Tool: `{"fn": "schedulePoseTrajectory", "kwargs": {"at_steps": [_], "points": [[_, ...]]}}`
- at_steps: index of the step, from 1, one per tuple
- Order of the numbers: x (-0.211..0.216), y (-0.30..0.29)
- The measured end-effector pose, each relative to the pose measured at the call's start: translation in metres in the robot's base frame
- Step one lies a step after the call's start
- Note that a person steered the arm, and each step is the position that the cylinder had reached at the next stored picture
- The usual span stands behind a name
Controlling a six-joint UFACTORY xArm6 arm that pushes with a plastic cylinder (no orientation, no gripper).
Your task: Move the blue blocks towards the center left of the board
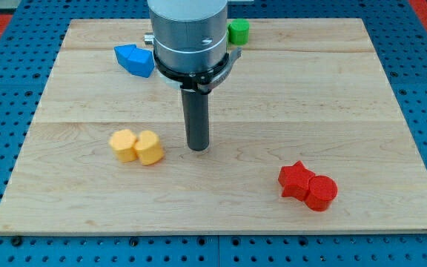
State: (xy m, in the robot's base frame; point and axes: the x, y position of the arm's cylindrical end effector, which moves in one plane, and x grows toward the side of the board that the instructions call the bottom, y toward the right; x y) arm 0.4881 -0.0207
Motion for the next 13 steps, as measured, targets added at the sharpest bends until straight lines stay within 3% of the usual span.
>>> {"fn": "schedulePoseTrajectory", "kwargs": {"at_steps": [2,5,6,7,8,9,10,11,12,13], "points": [[-0.007,0.074],[-0.006,0.097],[-0.036,0.082],[-0.138,-0.002],[-0.204,-0.058],[-0.207,-0.039],[-0.163,-0.105],[-0.138,-0.108],[-0.161,-0.073],[-0.227,-0.07]]}}
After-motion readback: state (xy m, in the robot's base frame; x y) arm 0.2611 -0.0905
